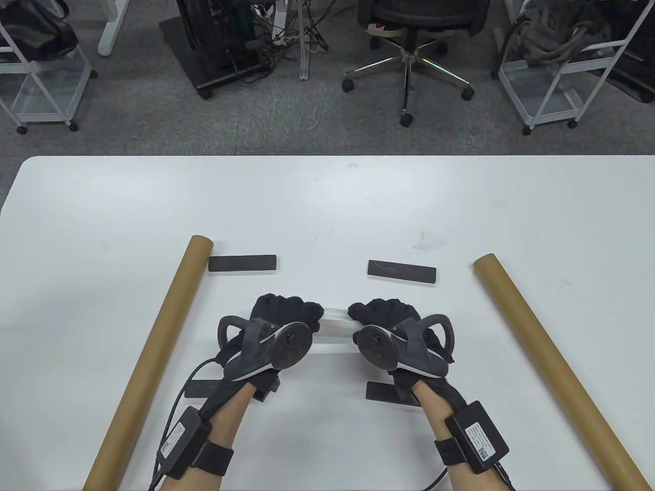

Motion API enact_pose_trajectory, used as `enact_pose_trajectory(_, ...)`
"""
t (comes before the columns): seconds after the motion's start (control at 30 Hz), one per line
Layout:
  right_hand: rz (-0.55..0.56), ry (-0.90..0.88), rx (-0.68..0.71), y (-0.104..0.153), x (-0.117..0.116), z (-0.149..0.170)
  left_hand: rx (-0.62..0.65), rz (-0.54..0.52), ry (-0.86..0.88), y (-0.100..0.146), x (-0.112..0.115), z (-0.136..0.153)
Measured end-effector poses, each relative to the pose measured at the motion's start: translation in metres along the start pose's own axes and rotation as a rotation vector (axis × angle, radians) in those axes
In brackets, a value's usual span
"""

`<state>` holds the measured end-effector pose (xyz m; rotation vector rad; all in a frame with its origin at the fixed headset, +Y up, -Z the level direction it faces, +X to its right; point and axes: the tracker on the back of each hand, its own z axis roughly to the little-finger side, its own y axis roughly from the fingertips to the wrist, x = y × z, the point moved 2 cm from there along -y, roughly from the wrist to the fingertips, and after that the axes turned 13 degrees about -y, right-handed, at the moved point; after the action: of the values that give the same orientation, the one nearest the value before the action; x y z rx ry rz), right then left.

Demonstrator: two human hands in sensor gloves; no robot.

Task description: Roll up posters and store in mailing tubes

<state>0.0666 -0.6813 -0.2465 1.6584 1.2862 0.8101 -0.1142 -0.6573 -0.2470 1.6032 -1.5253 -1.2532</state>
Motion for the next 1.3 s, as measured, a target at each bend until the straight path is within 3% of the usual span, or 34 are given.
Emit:
enact_pose_trajectory(0.2, -0.023, 0.055, 0.017, 0.004, -0.004, -0.005, 0.015, -0.020, 0.015, 0.002, -0.001, -0.004)
enact_pose_trajectory(0.4, 0.029, 0.020, 0.026, 0.008, 0.002, -0.003, 0.022, -0.034, 0.036, 0.003, -0.004, -0.005)
enact_pose_trajectory(0.63, 0.049, 0.030, 0.022, 0.010, 0.002, -0.004, 0.034, 0.020, 0.043, 0.003, -0.001, -0.005)
enact_pose_trajectory(0.9, 0.003, -0.030, 0.033, 0.010, 0.002, -0.006, 0.041, 0.003, 0.026, 0.004, -0.004, -0.006)
enact_pose_trajectory(1.07, 0.038, -0.025, 0.026, 0.012, 0.005, -0.005, 0.073, 0.020, 0.027, 0.005, -0.006, -0.007)
enact_pose_trajectory(1.3, 0.064, -0.076, 0.034, 0.014, 0.014, -0.001, 0.091, -0.036, -0.022, 0.008, -0.012, -0.009)
